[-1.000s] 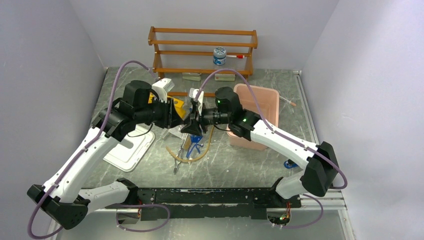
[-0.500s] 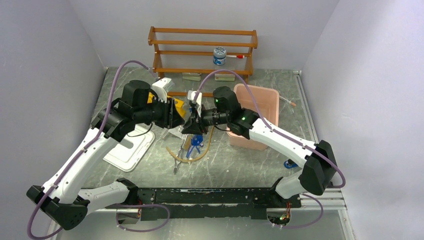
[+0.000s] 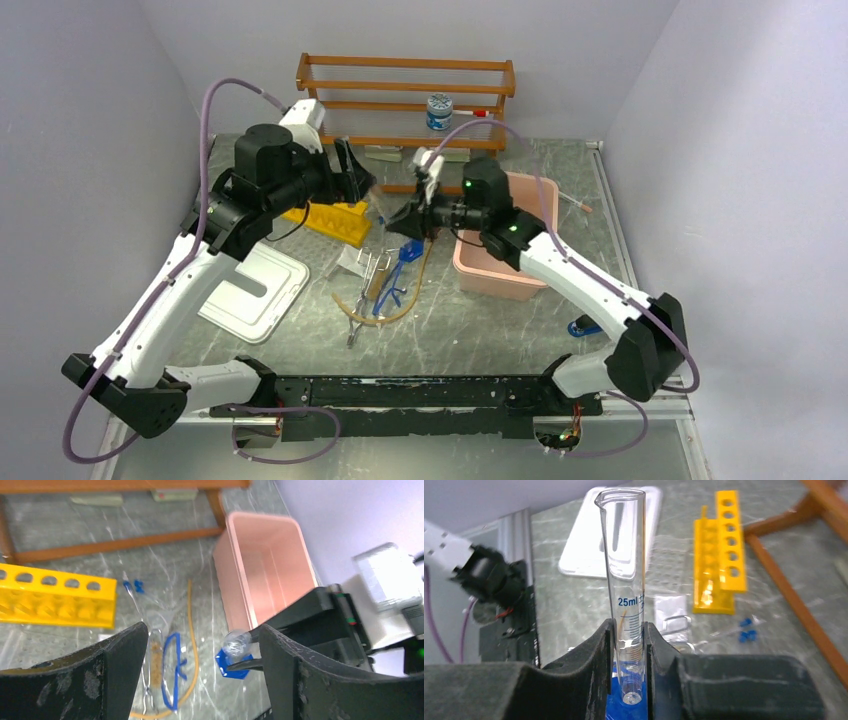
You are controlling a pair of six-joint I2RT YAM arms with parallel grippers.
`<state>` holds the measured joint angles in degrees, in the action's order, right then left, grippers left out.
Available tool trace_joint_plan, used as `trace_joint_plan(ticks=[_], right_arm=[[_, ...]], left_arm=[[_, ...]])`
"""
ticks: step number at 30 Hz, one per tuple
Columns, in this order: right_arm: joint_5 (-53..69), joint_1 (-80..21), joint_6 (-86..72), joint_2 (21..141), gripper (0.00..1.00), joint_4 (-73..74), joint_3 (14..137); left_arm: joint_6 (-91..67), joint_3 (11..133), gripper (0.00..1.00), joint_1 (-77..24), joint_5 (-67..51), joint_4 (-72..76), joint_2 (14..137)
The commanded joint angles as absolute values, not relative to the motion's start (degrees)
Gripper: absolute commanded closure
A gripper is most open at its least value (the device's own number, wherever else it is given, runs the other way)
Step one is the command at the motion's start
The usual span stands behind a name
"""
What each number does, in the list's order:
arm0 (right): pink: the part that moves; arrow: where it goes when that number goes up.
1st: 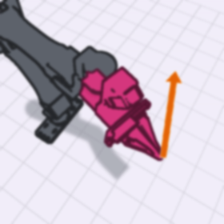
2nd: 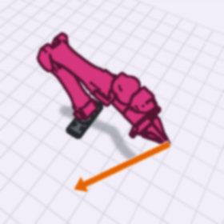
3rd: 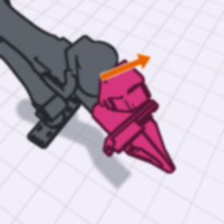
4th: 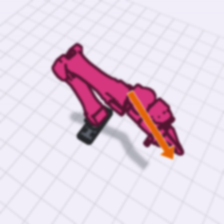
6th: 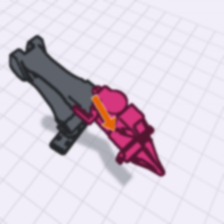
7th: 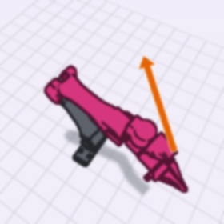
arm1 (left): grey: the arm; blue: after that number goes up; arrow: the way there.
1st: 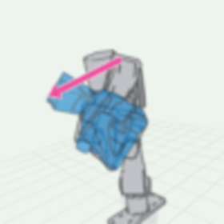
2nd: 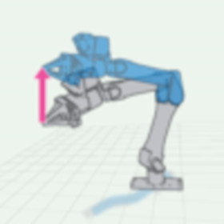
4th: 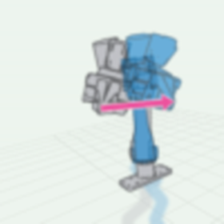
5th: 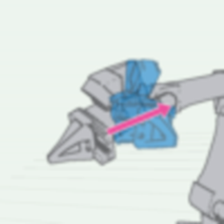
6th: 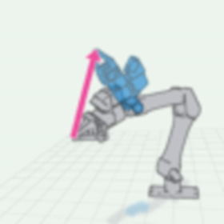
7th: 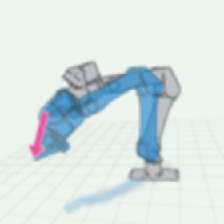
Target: Organize the chemistry lab equipment
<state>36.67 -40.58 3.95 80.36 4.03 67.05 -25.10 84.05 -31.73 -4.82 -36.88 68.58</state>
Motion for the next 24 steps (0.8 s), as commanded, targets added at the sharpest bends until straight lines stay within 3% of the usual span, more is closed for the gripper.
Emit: trace_joint_plan(ticks=[1, 9, 16, 24], right_arm=[[29.25, -35.30, -5.94, 75.08, 0.95, -4.78, 64.12], [11.89, -25.33, -22.20, 69.95, 0.96, 3.15, 62.84], [8.89, -16.06, -26.78, 71.30, 0.96, 16.20, 61.96], [8.12, -13.07, -26.52, 81.25, 0.98, 26.78, 62.51]], left_arm=[[-28.02, 84.44, 0.15, -31.21, 5.20, -25.36, 68.18], [-27.39, 81.63, 0.17, -31.18, 1.51, -16.21, 71.94], [-28.17, 82.04, 0.20, -31.20, -1.18, -14.56, 79.22], [-29.23, 79.47, 0.24, -31.20, -2.46, -12.29, 83.74]])
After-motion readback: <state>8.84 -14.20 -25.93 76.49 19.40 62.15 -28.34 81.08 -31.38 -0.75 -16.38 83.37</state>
